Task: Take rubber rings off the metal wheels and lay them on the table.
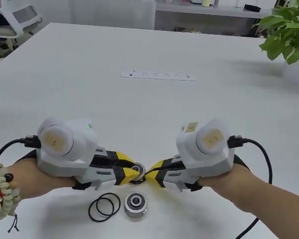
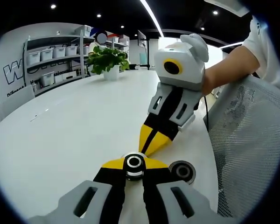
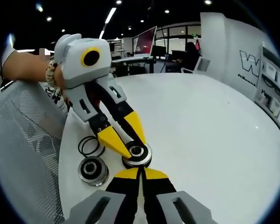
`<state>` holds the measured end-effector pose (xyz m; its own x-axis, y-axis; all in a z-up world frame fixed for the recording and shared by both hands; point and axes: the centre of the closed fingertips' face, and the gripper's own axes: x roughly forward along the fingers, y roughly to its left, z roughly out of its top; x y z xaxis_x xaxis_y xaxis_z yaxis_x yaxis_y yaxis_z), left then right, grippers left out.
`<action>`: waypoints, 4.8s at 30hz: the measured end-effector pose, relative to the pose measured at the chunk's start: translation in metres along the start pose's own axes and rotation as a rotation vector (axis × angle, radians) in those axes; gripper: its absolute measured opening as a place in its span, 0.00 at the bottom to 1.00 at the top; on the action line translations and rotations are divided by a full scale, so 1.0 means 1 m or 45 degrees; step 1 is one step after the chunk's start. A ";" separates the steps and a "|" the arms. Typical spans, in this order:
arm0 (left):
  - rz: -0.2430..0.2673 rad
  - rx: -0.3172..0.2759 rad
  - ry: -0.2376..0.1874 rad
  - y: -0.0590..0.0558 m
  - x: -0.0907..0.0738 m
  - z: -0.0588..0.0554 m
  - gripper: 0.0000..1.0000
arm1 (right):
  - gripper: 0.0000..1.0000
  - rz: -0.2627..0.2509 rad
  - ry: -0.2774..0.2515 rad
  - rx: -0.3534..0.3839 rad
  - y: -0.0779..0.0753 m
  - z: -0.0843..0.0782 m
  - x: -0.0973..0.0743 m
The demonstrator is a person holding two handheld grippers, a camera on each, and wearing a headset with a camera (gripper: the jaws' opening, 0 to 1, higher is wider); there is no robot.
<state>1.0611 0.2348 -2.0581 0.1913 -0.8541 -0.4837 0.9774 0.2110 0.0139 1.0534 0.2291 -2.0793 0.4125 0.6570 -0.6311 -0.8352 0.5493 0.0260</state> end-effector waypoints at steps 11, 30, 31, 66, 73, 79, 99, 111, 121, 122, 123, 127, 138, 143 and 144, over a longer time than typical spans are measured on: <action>-0.002 -0.001 0.002 0.000 0.000 0.000 0.07 | 0.00 -0.072 0.043 0.137 -0.009 -0.001 -0.001; -0.009 0.017 0.003 0.001 0.001 -0.001 0.07 | 0.00 -0.040 -0.027 0.789 -0.013 0.000 -0.007; -0.009 0.017 0.003 0.001 0.001 -0.001 0.07 | 0.00 -0.041 -0.028 0.792 -0.013 0.001 -0.007; -0.014 0.022 -0.011 0.000 0.001 -0.001 0.08 | 0.00 0.016 -0.053 0.702 -0.001 0.017 -0.008; -0.029 0.029 0.035 -0.001 0.000 0.000 0.08 | 0.00 0.001 -0.052 0.708 -0.005 0.014 -0.009; -0.062 0.071 0.086 -0.003 -0.005 -0.003 0.13 | 0.00 0.005 -0.064 0.717 -0.005 0.016 -0.010; -0.102 0.195 0.061 -0.018 -0.051 0.047 0.60 | 0.00 -0.005 -0.066 0.679 -0.008 0.020 -0.014; -0.035 0.195 0.041 -0.032 -0.105 0.051 0.72 | 0.00 0.018 -0.067 0.669 -0.005 0.024 -0.015; 0.074 0.160 0.091 -0.037 -0.134 0.028 0.77 | 0.00 0.037 -0.096 0.633 -0.001 0.036 -0.018; 0.084 0.152 0.088 -0.037 -0.136 0.027 0.77 | 0.00 0.043 -0.100 0.635 0.000 0.037 -0.018; 0.101 0.134 0.086 -0.037 -0.139 0.024 0.77 | 0.00 0.046 -0.103 0.637 0.000 0.038 -0.018; 0.144 0.088 0.094 -0.038 -0.147 0.013 0.78 | 0.00 0.057 -0.106 0.631 0.003 0.040 -0.018; 0.242 -0.059 0.097 -0.046 -0.156 -0.017 0.77 | 0.00 0.128 -0.110 0.599 0.023 0.047 -0.012; 0.247 -0.094 0.087 -0.047 -0.153 -0.018 0.77 | 0.00 0.156 -0.090 0.541 0.037 0.049 -0.006; 0.261 -0.097 0.075 -0.045 -0.153 -0.016 0.77 | 0.00 0.168 -0.085 0.522 0.043 0.050 -0.003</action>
<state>0.9866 0.3637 -1.9991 0.3771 -0.7610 -0.5278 0.9086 0.4144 0.0517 1.0346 0.2760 -2.0377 0.3456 0.7598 -0.5507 -0.6745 0.6092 0.4171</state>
